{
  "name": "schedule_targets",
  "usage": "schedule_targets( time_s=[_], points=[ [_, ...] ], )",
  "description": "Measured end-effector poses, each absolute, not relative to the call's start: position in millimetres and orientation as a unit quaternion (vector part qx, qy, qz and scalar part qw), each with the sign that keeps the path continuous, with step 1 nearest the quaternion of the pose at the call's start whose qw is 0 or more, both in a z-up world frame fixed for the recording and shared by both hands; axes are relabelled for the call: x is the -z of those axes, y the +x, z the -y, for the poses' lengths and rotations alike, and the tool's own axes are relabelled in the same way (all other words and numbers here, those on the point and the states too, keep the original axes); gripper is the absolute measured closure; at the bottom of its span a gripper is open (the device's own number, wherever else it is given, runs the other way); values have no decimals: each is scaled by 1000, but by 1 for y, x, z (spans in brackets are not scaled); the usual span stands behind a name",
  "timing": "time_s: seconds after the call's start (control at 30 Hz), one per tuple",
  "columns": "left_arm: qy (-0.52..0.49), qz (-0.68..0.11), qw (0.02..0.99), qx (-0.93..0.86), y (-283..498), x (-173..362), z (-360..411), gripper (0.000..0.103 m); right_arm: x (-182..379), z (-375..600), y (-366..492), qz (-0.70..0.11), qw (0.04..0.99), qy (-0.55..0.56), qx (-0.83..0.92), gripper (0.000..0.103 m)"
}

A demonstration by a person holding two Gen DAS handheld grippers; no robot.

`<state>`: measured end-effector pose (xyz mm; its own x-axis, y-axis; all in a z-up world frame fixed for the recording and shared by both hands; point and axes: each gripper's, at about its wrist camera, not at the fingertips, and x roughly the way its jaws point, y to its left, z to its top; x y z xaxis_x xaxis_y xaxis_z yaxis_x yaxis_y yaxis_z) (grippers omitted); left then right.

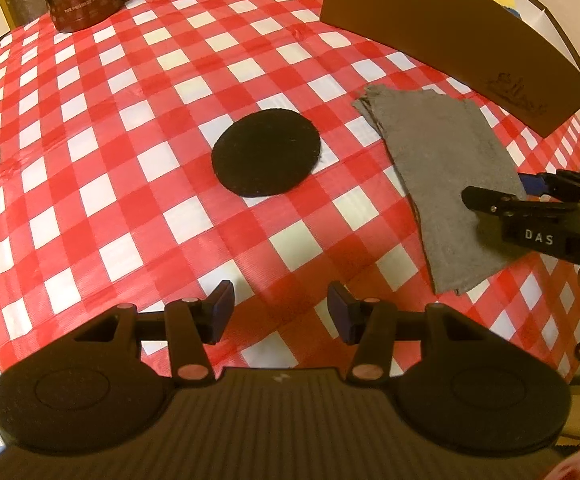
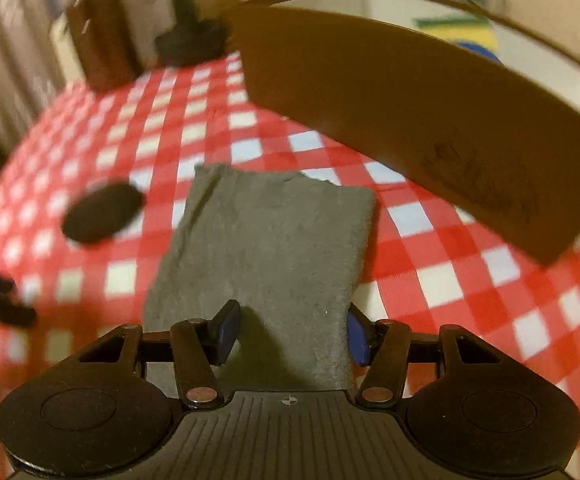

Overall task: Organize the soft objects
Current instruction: 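Grasp the black round pad with the left gripper while the right gripper holds the grey towel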

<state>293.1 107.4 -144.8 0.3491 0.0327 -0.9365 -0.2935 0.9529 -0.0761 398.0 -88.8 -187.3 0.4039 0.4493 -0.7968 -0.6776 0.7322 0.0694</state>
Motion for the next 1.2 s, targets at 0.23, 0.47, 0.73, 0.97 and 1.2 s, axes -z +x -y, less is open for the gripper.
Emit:
schedule_targets(
  time_s=[0.23,0.47,0.73,0.97,1.2],
  points=[
    [-113,-559,815,-98,295,145,-106,54,188,83,398,-432,827,-139,-330,61],
    [-110,-557,817,-99,296,148,-108,54,185,84,399,-422,833,-166,-317,95],
    [-87,-539,832,-98,301,146,-116,54,180,90,400,-419,836,-150,-321,98],
    [-23,-513,855,-71,317,148,-126,45,169,103,414,-413,853,-140,-288,98],
    [44,-500,865,-14,337,156,-131,41,176,118,429,-439,853,-111,-259,98]
  ],
)
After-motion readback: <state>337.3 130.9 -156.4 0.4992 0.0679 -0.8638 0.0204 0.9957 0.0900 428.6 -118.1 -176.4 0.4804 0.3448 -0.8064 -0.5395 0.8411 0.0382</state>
